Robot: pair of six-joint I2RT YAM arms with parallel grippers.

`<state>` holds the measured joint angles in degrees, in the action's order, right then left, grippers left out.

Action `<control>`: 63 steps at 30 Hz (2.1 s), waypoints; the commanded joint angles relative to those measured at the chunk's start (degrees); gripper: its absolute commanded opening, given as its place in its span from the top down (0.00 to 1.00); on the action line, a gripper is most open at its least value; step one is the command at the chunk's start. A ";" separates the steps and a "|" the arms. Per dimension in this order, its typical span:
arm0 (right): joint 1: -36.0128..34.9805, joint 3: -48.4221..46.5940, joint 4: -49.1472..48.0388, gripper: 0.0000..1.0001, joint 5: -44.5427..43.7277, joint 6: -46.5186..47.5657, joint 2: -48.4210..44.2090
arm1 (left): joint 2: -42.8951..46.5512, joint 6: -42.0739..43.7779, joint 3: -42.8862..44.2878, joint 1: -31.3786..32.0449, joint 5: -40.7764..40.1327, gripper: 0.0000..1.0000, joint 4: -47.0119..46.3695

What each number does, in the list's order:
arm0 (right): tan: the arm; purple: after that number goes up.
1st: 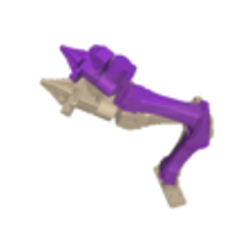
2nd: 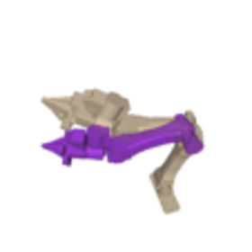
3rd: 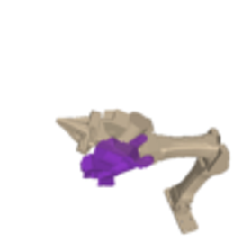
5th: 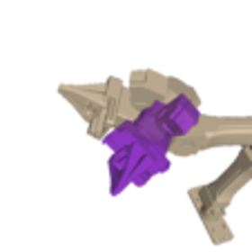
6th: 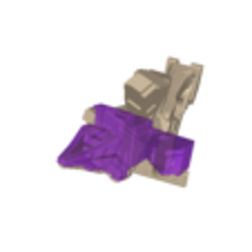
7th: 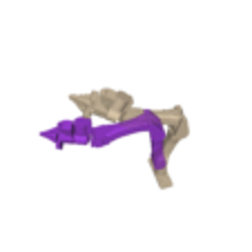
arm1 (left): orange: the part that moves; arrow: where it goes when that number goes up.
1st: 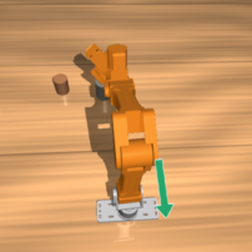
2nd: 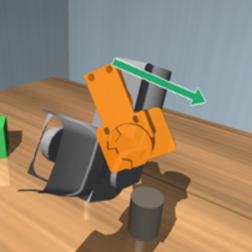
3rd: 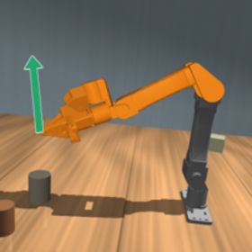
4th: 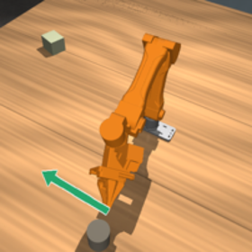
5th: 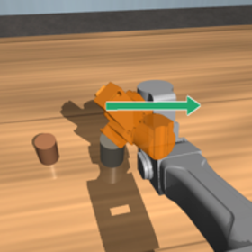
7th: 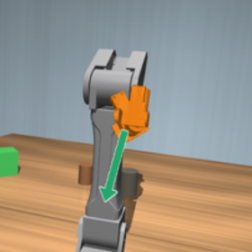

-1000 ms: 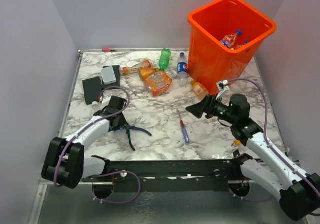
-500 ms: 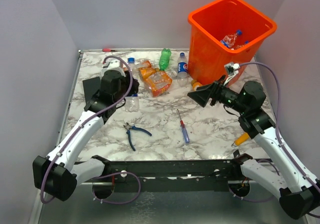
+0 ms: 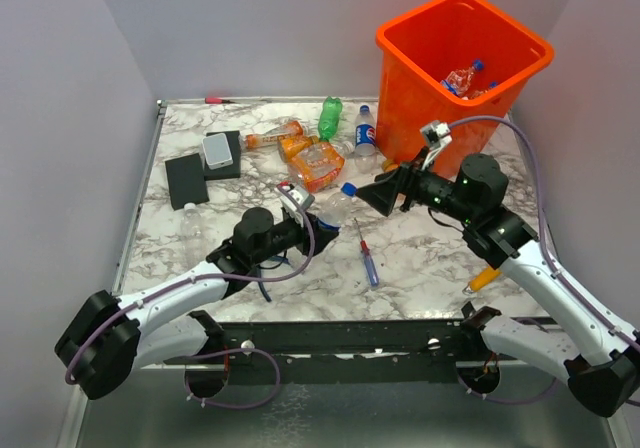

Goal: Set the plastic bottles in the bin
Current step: Pick up the plastic bottle at the center of the board, then place the plastic bottle in the trash bin.

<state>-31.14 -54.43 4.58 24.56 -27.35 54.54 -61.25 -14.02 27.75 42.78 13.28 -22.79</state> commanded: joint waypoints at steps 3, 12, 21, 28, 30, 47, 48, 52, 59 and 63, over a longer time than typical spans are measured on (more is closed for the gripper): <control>-5.32 -0.21 0.00 0.16 -10.55 1.59 3.01 | 2.69 2.49 -2.49 1.60 1.94 0.71 -15.09; -5.42 1.53 -10.37 0.20 -10.25 -7.88 7.93 | 3.34 3.10 -2.79 4.42 -0.07 0.72 -15.11; -5.44 2.23 -14.48 0.44 -8.25 -11.80 10.58 | 3.25 1.44 -2.70 5.00 -1.96 0.73 -15.86; -6.84 3.43 -13.66 0.34 -9.13 -11.23 10.08 | 3.44 1.05 -2.63 4.95 -3.97 0.74 -15.89; -7.43 3.75 -13.59 0.40 -9.61 -11.28 10.33 | 3.37 0.92 -2.57 5.03 -3.98 0.74 -15.89; -9.09 2.03 -11.70 1.00 -12.40 -8.45 9.80 | 4.41 0.73 -3.22 5.14 -5.63 0.01 -15.84; -9.05 1.73 -11.20 1.00 -12.55 -7.90 9.63 | 4.66 0.79 -3.22 5.07 -6.59 0.01 -15.80; -9.12 -4.28 -4.09 1.00 -16.43 -0.68 7.34 | 7.15 1.43 -3.74 5.13 -12.50 0.01 -14.99; -9.07 -25.16 10.42 1.00 -34.22 20.35 4.99 | 17.96 4.07 -6.04 5.17 -38.94 0.01 -12.26; -9.11 -35.80 8.06 1.00 -47.43 29.09 7.67 | 19.79 4.03 -6.49 5.15 -44.59 0.01 -10.83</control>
<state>-39.81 -82.39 10.92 -6.39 -11.35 61.10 -42.59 -11.27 22.44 47.97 -18.50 -36.32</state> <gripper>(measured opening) 0.362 0.990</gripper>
